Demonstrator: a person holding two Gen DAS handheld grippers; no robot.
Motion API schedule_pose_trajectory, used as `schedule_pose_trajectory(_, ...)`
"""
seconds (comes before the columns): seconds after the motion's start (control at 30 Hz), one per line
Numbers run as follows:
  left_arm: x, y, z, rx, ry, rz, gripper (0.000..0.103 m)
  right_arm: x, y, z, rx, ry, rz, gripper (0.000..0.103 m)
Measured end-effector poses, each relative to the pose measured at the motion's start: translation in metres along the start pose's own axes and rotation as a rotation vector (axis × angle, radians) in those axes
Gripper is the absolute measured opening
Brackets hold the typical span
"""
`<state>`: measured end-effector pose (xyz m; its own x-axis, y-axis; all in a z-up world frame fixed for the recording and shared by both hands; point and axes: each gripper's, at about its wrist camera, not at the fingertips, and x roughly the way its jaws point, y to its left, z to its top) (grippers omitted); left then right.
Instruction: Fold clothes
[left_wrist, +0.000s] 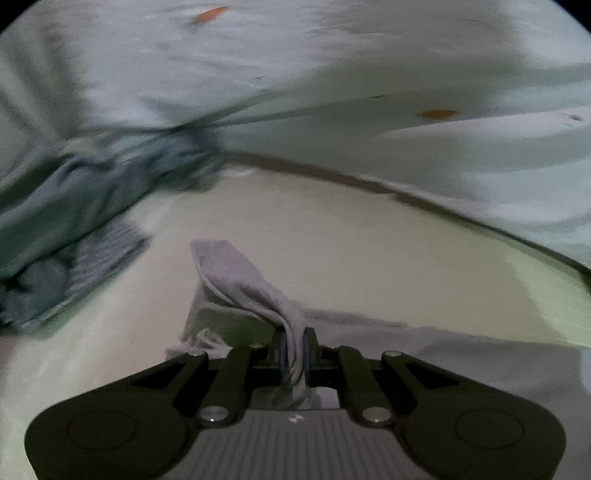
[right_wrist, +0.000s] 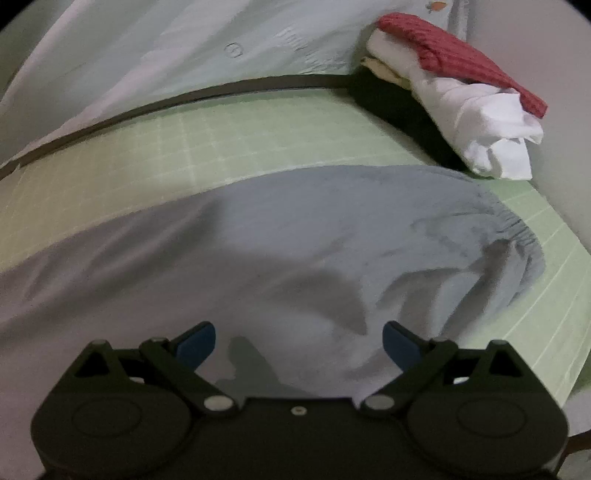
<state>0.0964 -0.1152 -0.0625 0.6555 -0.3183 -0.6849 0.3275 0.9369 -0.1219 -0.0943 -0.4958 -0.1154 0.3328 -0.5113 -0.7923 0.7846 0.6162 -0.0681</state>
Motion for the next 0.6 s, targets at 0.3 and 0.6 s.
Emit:
schedule_pose_trajectory(0.3,0.045,-0.141,-0.069,0.108,0.251,-0.236,0.030,0.021,-0.058,0.028,0.048,-0.011,0.009,0.098)
schedule_pose_trajectory(0.6,0.021,-0.101,-0.047,-0.085,0.106,-0.158,0.052,0.044,-0.092,0.036,0.118,0.004,-0.025,0.098)
